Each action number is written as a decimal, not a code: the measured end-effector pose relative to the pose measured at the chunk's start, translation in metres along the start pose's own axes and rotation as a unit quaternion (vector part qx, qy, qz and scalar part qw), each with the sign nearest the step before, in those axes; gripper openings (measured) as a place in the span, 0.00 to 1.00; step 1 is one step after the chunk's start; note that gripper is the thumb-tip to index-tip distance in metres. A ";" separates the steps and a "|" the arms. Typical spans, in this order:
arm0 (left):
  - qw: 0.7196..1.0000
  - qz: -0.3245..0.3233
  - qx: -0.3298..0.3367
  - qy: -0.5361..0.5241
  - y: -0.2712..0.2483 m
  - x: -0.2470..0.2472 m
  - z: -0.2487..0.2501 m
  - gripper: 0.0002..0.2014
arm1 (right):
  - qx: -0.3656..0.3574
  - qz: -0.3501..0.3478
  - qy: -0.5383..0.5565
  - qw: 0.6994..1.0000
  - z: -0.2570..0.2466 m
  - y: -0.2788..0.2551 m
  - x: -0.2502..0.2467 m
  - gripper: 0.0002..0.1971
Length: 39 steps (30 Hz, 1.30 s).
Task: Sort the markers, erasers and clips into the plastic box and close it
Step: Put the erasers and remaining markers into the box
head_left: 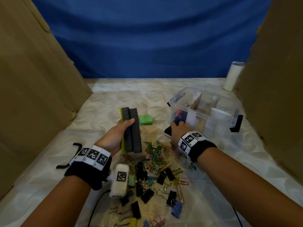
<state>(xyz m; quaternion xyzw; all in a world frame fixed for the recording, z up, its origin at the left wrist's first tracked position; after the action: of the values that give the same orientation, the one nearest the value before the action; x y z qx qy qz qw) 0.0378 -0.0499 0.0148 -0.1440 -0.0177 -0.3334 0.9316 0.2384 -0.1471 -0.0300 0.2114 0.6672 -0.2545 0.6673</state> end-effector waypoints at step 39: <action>0.968 0.066 0.161 0.183 -0.019 0.039 0.051 0.30 | -0.106 0.093 0.341 0.930 -0.051 -0.078 -0.064 0.49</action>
<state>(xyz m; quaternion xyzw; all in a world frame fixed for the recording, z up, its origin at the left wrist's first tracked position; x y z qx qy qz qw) 0.0600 -0.0738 0.0732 0.0705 0.1096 -0.2844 0.9498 0.1518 -0.1725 0.0370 0.2743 0.8548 -0.0313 0.4394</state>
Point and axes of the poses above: each hand's wrist, its own y-axis towards the middle knuckle, its own x-axis out of the palm, z = x × y, the point moved 2 cm from there along y, towards the middle knuckle, and after that the axes turned 5 degrees about z, right-handed, at the moved point
